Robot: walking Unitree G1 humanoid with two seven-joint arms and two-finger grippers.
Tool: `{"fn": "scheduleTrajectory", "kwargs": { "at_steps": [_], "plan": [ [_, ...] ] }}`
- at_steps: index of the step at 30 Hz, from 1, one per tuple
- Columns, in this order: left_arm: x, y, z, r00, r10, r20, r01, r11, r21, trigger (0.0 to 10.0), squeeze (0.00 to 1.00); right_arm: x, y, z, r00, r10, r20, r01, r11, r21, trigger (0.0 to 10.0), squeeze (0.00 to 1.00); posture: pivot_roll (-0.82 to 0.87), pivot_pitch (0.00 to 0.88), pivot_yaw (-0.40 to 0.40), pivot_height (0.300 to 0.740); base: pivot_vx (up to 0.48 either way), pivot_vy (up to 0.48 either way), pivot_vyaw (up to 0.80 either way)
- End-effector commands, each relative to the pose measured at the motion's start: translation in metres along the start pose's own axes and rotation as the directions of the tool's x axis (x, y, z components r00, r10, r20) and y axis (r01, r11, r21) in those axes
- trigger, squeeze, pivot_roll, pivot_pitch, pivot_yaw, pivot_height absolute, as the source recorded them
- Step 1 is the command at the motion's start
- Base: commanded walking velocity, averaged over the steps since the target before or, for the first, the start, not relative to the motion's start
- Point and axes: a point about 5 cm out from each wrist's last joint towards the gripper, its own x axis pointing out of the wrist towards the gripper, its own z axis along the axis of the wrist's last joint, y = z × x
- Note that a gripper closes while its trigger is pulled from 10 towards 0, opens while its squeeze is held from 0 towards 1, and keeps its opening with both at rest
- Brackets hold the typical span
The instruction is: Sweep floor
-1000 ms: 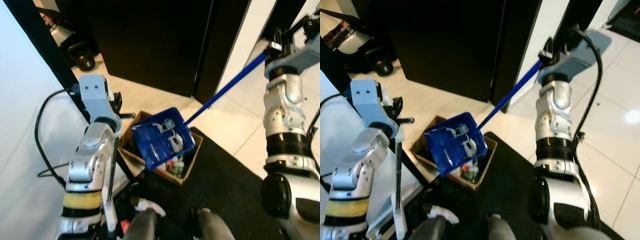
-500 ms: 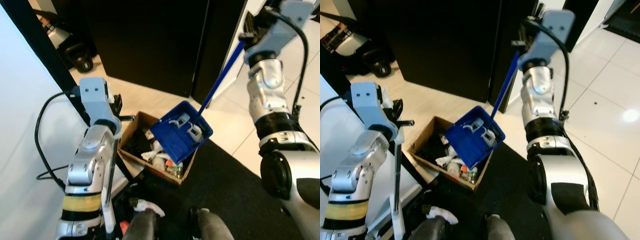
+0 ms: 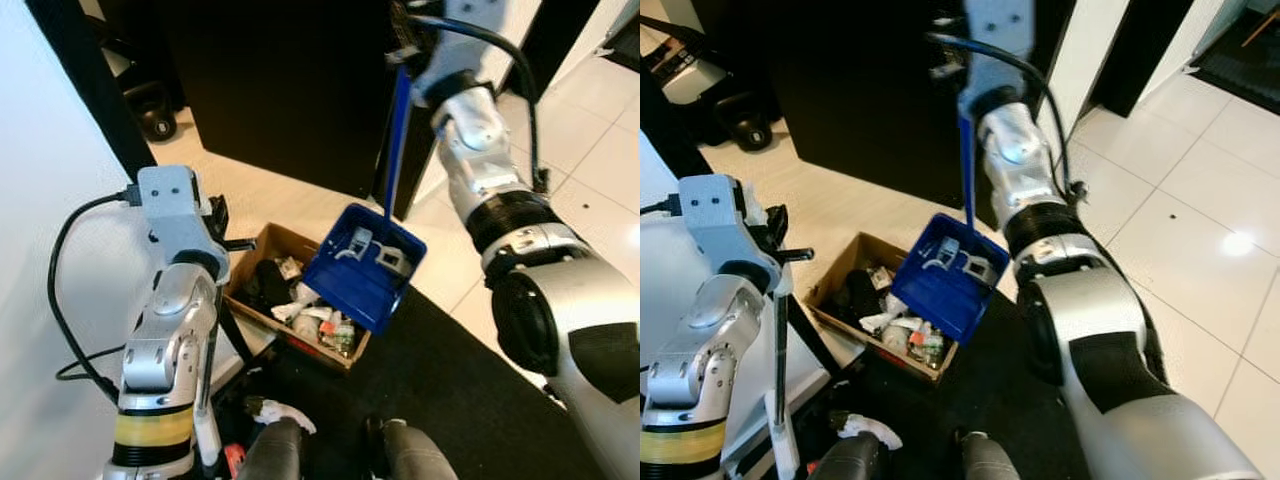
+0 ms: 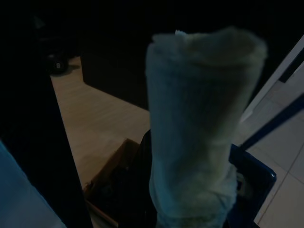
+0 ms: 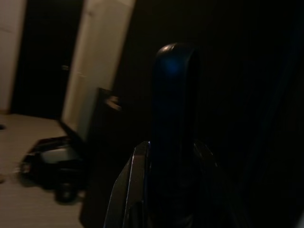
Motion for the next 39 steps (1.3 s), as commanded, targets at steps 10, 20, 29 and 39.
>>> {"fn": "scheduleTrajectory", "kwargs": {
  "at_steps": [10,20,29,39],
  "plan": [
    [-0.004,-0.004,0.005,0.999,0.008,0.042,-0.009,1.0,0.027,10.0,0.0,0.003,0.083,0.023,0.916,0.357,0.183,-0.334,0.932,-0.143,10.0,0.0,0.17,0.095,-0.088,0.74,0.0,0.0,0.0],
    [-0.005,-0.008,0.004,0.999,-0.006,0.041,0.005,1.0,0.018,10.0,0.0,-0.025,0.119,0.02,0.806,0.514,0.292,-0.415,0.844,-0.34,10.0,0.0,0.16,0.098,-0.085,0.74,0.0,0.0,0.0],
    [-0.002,-0.013,0.004,0.999,-0.022,0.043,0.022,1.0,0.01,10.0,0.0,-0.018,0.088,0.015,0.888,0.374,0.268,-0.302,0.913,-0.274,10.0,0.0,0.14,0.101,-0.086,0.74,0.0,0.0,0.0],
    [-0.004,-0.016,-0.001,0.999,-0.037,0.009,0.037,0.999,0.01,10.0,0.0,-0.022,-0.046,0.008,0.948,-0.28,0.149,0.29,0.956,-0.048,10.0,0.0,0.11,0.13,-0.04,0.74,0.0,0.0,0.0]
  ]
}}
